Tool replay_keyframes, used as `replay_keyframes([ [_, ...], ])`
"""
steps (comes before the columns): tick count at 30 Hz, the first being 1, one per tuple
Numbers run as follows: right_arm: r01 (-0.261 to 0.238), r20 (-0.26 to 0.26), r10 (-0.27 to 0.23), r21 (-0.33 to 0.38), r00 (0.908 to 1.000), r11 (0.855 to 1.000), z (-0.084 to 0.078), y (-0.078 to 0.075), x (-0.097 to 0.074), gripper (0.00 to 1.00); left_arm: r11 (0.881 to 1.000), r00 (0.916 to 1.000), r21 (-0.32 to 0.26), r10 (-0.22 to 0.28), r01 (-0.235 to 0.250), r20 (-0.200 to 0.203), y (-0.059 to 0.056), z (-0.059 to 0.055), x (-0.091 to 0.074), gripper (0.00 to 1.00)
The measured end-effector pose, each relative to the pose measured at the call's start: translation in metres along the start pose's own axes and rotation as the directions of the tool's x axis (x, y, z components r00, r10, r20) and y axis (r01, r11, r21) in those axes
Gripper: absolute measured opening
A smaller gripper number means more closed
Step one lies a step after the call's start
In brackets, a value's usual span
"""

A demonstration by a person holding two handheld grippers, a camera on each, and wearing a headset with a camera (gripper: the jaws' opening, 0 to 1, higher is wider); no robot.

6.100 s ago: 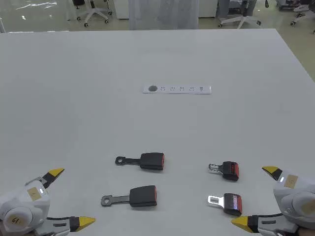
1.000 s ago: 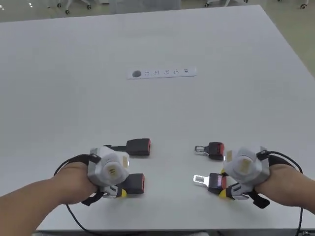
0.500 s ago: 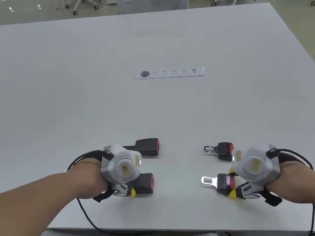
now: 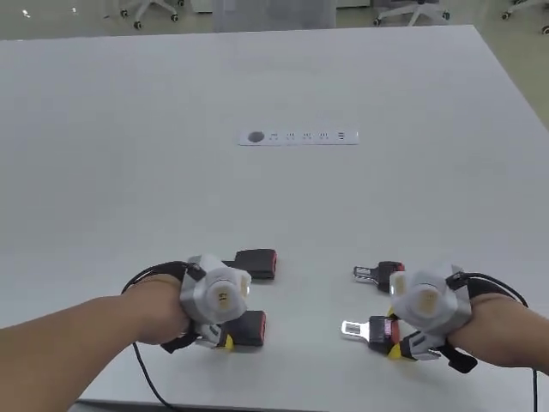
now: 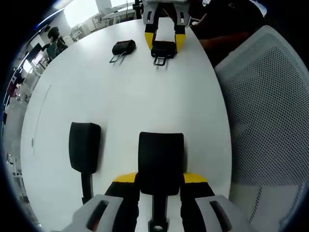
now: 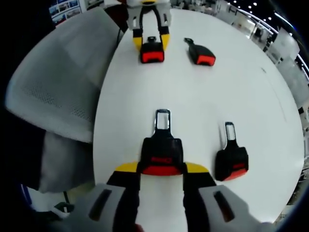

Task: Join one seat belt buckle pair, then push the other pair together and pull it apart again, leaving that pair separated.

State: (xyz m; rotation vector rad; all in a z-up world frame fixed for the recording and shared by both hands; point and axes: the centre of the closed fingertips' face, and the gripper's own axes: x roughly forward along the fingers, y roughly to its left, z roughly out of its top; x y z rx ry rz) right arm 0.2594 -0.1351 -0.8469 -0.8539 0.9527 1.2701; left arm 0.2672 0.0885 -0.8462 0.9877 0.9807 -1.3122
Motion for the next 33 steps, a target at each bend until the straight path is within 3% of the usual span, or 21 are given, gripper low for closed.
replay_keyframes([
  [8, 0.012, 0.054, -0.01, -0.031, 0.9985, 0.999, 0.047, 0.005, 0.018, 0.34, 1.0, 1.0, 0.002, 0.002, -0.002, -0.005, -0.001, 0.001, 0.0, 0.33],
  [12, -0.004, 0.062, 0.007, -0.049, 0.998, 0.999, 0.061, 0.009, 0.025, 0.34, 1.0, 0.9999, 0.009, -0.005, 0.005, -0.01, -0.001, 0.001, 0.0, 0.33],
  [22, -0.008, 0.092, 0.012, -0.042, 0.9957, 0.999, 0.089, 0.016, 0.037, 0.34, 0.999, 0.9997, 0.038, -0.008, 0.008, -0.021, -0.001, 0.002, 0.001, 0.33],
  [33, -0.017, 0.067, 0.022, -0.073, 0.9976, 0.997, 0.107, 0.017, 0.045, 0.33, 0.998, 0.9983, 0.052, -0.016, 0.018, -0.056, -0.001, 0.002, 0.002, 0.33],
])
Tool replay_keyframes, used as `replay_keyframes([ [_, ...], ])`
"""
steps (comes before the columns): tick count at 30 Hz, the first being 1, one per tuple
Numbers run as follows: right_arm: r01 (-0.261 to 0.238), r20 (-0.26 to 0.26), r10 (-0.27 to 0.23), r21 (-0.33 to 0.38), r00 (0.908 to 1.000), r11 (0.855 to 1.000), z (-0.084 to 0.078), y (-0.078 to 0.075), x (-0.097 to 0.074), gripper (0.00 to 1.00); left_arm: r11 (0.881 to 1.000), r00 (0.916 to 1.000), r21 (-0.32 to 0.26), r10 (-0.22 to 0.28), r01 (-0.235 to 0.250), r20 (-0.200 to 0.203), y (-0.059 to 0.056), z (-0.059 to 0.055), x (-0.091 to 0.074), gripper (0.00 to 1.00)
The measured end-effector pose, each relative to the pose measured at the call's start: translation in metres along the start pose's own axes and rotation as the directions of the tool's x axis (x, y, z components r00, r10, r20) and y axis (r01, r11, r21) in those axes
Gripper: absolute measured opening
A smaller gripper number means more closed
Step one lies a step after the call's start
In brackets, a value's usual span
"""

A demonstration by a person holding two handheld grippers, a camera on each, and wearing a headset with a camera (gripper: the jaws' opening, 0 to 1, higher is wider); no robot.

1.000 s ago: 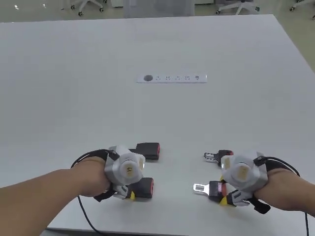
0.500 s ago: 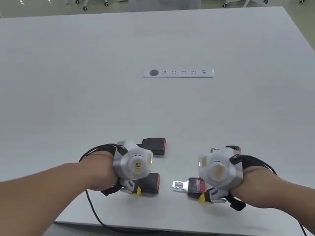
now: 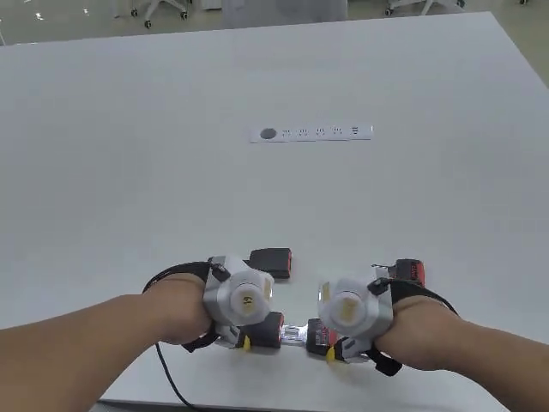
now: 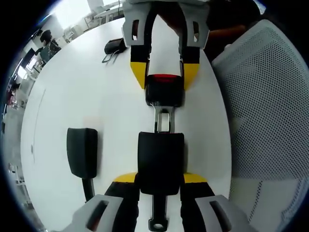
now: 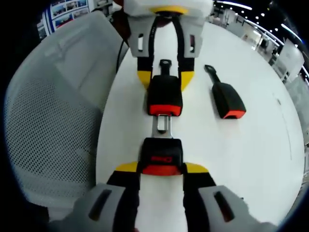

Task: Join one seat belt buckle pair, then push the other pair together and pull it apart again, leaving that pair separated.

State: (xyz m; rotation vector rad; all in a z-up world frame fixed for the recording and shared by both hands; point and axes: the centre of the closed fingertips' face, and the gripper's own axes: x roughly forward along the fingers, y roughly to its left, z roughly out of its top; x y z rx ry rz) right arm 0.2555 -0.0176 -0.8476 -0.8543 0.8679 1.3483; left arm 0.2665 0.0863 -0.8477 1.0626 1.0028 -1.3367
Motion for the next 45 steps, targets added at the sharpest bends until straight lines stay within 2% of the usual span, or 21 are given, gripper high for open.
replay_keyframes([
  [12, 0.01, 0.011, -0.01, 0.016, 0.9999, 1.0, 0.0, 0.0, -0.001, 0.33, 1.0, 0.9999, -0.013, 0.001, -0.001, -0.014, 0.0, 0.0, 0.0, 0.33],
  [14, 0.001, 0.043, -0.003, 0.029, 0.9991, 1.0, 0.007, 0.001, -0.003, 0.33, 1.0, 0.9999, -0.015, 0.001, -0.001, -0.015, 0.0, 0.0, 0.0, 0.33],
  [15, 0.002, 0.043, -0.004, 0.029, 0.9991, 1.0, 0.009, 0.001, -0.003, 0.33, 1.0, 0.9998, -0.013, 0.0, 0.0, -0.019, 0.0, 0.0, 0.0, 0.33],
  [20, 0.009, 0.046, -0.01, 0.022, 0.9989, 1.0, 0.011, 0.001, 0.006, 0.33, 1.0, 0.9997, -0.008, 0.0, 0.0, -0.026, 0.0, 0.0, 0.0, 0.33],
  [21, 0.006, 0.06, -0.008, 0.026, 0.9982, 1.0, 0.014, 0.001, 0.007, 0.33, 1.0, 0.9997, -0.01, 0.001, -0.001, -0.025, 0.0, 0.0, 0.0, 0.33],
  [22, 0.005, 0.049, -0.007, 0.024, 0.9988, 1.0, 0.012, 0.0, 0.007, 0.33, 1.0, 0.9998, -0.007, 0.0, 0.0, -0.02, 0.0, 0.0, -0.001, 0.33],
  [26, 0.018, 0.055, -0.019, 0.01, 0.9983, 1.0, 0.013, 0.0, 0.007, 0.33, 1.0, 1.0, -0.005, 0.0, 0.0, 0.0, 0.0, -0.001, -0.001, 0.33],
  [38, 0.031, 0.067, -0.032, 0.013, 0.9973, 0.999, 0.016, 0.0, 0.007, 0.32, 1.0, 1.0, -0.008, 0.008, -0.008, 0.003, -0.001, -0.001, 0.0, 0.32],
  [45, 0.033, 0.062, -0.033, 0.005, 0.9975, 0.999, 0.019, -0.001, 0.008, 0.32, 1.0, 0.9993, -0.024, 0.015, -0.014, 0.035, -0.001, -0.002, -0.001, 0.32],
])
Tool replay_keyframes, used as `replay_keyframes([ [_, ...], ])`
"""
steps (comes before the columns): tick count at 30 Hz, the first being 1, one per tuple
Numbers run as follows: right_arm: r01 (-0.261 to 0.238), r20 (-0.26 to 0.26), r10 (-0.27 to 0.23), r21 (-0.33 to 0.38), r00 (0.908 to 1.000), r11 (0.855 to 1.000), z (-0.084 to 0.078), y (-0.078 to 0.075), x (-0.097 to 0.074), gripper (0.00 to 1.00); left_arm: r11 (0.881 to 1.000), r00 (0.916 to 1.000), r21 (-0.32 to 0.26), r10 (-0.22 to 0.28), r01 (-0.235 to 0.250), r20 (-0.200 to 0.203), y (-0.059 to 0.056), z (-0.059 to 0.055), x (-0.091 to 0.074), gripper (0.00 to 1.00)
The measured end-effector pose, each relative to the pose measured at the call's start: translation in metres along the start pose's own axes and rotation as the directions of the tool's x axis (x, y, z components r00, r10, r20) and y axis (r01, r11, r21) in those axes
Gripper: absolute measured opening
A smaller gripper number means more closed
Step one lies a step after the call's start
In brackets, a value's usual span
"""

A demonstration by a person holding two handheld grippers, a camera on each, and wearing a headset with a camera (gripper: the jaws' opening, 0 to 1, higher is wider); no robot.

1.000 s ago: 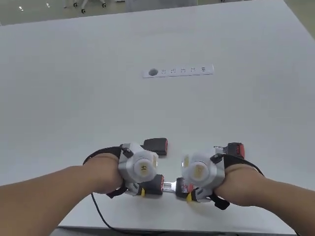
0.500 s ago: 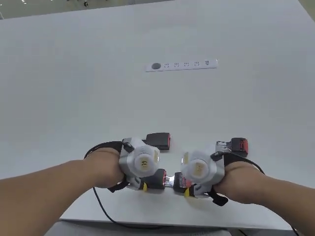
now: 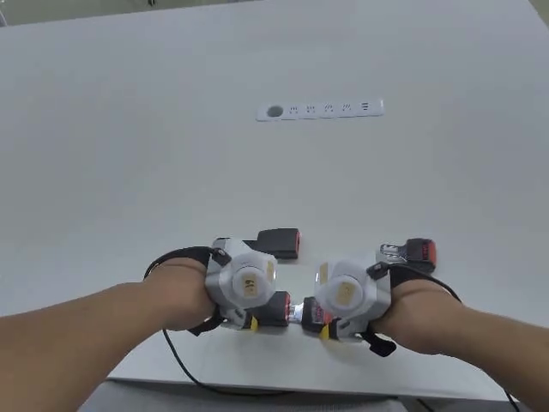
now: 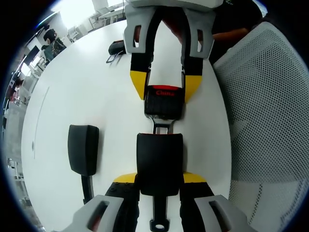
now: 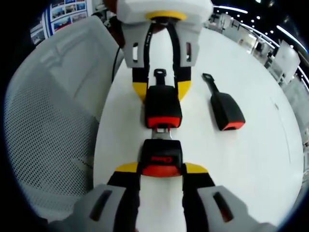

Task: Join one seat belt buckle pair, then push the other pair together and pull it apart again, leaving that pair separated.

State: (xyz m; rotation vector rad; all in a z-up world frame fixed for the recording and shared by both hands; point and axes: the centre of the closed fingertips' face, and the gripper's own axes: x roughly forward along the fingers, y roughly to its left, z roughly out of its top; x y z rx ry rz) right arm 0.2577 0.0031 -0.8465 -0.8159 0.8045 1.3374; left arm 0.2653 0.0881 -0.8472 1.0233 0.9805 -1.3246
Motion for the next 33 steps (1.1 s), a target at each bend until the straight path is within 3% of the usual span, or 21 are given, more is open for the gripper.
replay_keyframes([
  [15, -0.006, -0.001, 0.006, 0.013, 1.0, 1.0, 0.014, -0.001, 0.007, 0.31, 0.999, 0.9996, 0.043, -0.013, 0.014, -0.024, 0.0, 0.001, 0.001, 0.32],
  [16, 0.032, -0.02, -0.031, 0.029, 0.9993, 0.999, 0.013, -0.009, 0.006, 0.31, 0.999, 0.9995, 0.045, -0.013, 0.014, -0.03, 0.0, 0.0, 0.001, 0.32],
  [17, -0.003, -0.008, 0.004, 0.01, 1.0, 1.0, 0.017, -0.007, 0.01, 0.31, 0.999, 0.9996, 0.038, -0.014, 0.015, -0.023, 0.0, 0.001, 0.002, 0.32],
  [18, 0.012, -0.011, -0.012, 0.021, 0.9999, 1.0, 0.017, -0.011, 0.012, 0.31, 0.999, 0.9997, 0.04, -0.012, 0.013, -0.023, 0.0, 0.001, 0.001, 0.32],
  [23, 0.01, -0.006, -0.01, 0.02, 0.9999, 1.0, 0.011, -0.001, 0.005, 0.32, 0.999, 0.9997, 0.039, -0.014, 0.015, -0.02, 0.001, 0.001, 0.001, 0.32],
  [27, 0.004, 0.006, -0.004, 0.004, 1.0, 1.0, 0.01, 0.001, 0.005, 0.32, 0.999, 0.9997, 0.032, -0.023, 0.023, 0.001, 0.002, -0.001, -0.001, 0.33],
  [31, -0.002, 0.033, 0.001, 0.024, 0.9995, 1.0, 0.009, 0.001, 0.004, 0.32, 1.0, 0.9981, 0.006, -0.004, 0.004, 0.061, 0.002, -0.002, -0.002, 0.32],
  [33, 0.001, 0.032, -0.001, 0.015, 0.9995, 1.0, 0.01, 0.001, 0.004, 0.32, 1.0, 0.9981, 0.012, 0.002, -0.003, 0.061, 0.001, -0.001, -0.001, 0.32],
])
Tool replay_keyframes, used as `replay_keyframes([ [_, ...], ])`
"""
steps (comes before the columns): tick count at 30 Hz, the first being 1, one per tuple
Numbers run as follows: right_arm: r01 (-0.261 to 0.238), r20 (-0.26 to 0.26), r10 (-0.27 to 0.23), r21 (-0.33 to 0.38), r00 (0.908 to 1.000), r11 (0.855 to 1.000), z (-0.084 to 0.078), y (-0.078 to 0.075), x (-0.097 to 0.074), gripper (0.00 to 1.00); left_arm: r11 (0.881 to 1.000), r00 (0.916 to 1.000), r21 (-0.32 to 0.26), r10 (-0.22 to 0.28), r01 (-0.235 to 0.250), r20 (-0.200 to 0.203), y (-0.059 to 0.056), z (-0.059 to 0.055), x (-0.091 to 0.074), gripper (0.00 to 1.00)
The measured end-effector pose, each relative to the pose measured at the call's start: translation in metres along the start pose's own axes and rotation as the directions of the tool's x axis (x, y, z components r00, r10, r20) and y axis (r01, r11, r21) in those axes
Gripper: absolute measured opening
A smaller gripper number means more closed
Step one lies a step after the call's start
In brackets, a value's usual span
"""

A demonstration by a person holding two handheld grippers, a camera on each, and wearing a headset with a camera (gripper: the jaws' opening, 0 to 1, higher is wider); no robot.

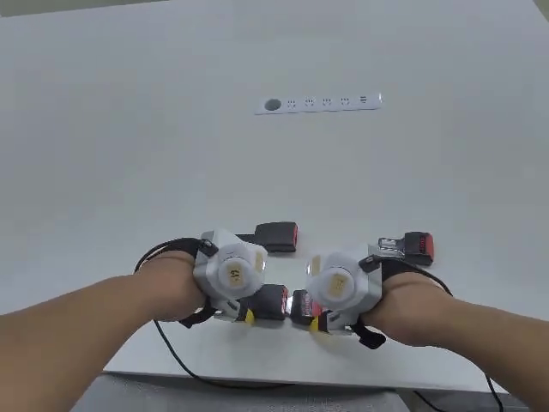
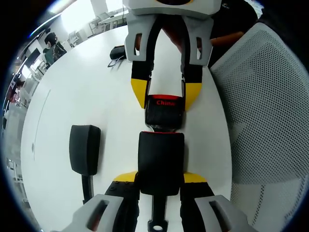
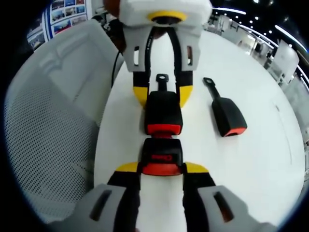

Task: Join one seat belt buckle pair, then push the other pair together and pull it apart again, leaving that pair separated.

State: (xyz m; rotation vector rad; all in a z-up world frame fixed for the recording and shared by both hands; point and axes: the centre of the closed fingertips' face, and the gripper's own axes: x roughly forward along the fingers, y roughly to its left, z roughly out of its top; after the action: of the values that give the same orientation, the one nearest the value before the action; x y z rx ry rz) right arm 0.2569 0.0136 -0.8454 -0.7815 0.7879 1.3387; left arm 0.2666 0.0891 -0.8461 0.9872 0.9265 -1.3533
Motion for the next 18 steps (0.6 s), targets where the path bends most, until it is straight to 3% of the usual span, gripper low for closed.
replay_keyframes([
  [4, -0.001, 0.008, 0.001, -0.006, 1.0, 1.0, -0.0005, -0.0003, 0.0002, 0.33, 1.0, 0.9998, 0.008, 0.008, -0.008, -0.017, -0.0002, 0.0014, -0.0001, 0.32],
  [18, -0.005, 0.017, 0.004, 0.01, 0.9998, 1.0, 0.0005, -0.0001, 0.0009, 0.34, 1.0, 0.9998, 0.007, -0.004, 0.004, -0.018, 0.0001, 0.0018, 0.0004, 0.33],
])
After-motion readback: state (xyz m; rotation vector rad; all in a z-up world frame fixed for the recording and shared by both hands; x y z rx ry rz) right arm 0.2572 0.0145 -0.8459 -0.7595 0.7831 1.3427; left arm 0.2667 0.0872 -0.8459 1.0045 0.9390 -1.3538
